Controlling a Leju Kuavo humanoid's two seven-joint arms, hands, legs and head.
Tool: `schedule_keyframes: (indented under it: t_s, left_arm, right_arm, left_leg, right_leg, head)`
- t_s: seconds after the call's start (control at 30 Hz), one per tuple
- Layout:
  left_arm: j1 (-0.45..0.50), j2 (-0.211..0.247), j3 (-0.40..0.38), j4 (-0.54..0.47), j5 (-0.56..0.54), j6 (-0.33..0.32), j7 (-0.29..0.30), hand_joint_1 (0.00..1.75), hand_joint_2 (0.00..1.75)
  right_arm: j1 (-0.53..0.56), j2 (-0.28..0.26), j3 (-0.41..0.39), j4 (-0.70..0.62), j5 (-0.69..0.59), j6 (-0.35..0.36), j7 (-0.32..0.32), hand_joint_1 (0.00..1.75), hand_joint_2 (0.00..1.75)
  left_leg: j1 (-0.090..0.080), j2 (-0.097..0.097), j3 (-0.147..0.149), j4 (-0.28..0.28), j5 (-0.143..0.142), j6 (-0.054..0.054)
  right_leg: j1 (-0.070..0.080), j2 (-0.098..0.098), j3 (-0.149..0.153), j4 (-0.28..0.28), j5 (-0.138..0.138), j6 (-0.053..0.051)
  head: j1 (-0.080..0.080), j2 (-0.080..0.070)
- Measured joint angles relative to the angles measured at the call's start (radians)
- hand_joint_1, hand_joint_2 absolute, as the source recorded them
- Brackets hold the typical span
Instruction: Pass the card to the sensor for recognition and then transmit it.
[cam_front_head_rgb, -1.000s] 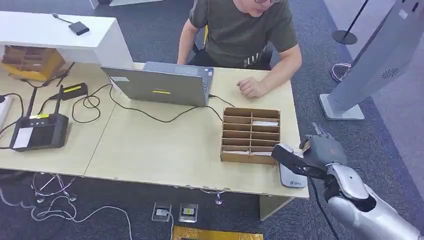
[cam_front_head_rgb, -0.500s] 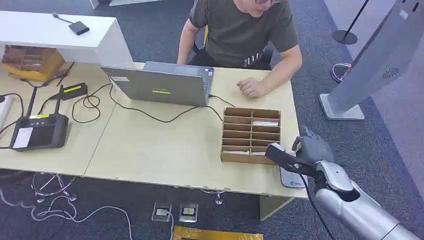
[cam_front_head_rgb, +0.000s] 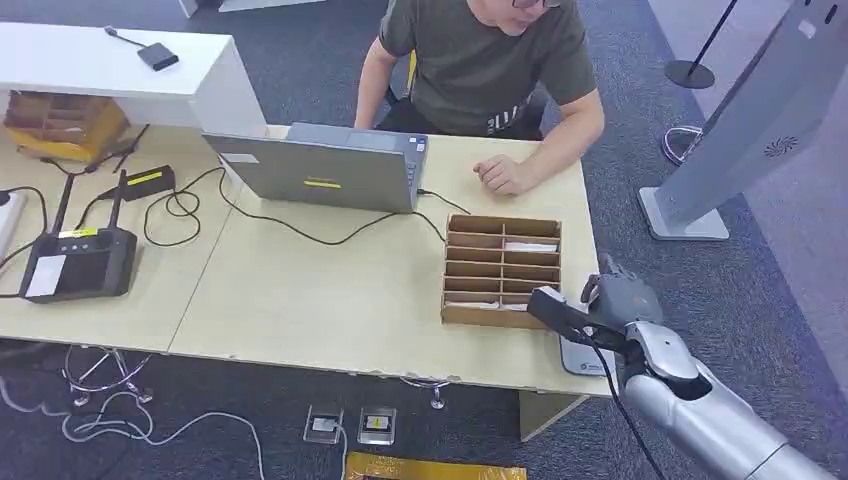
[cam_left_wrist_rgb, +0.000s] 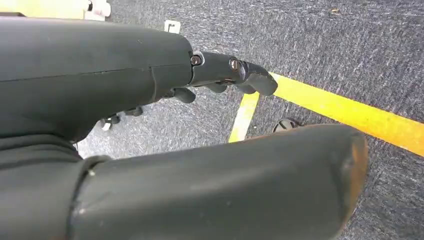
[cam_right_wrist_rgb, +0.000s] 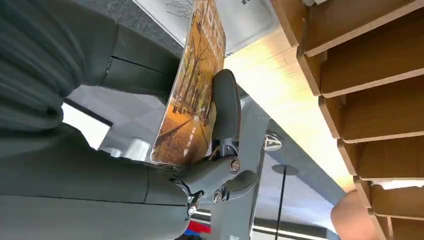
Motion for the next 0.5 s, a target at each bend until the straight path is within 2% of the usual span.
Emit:
schedule_keyframes:
  t_s: [0.5]
  left_arm:
    - [0.0, 0.0, 0.0, 0.0, 0.0, 0.0, 0.0, 0.0, 0.0]
  right_arm:
    - [0.0, 0.013, 0.0, 0.022, 0.0, 0.0, 0.0, 1.75, 1.75]
  left_leg:
    - [0.0, 0.0, 0.0, 0.0, 0.0, 0.0]
  right_leg:
    - [0.0, 0.0, 0.0, 0.0, 0.0, 0.0]
  head:
    - [0.0, 0.0]
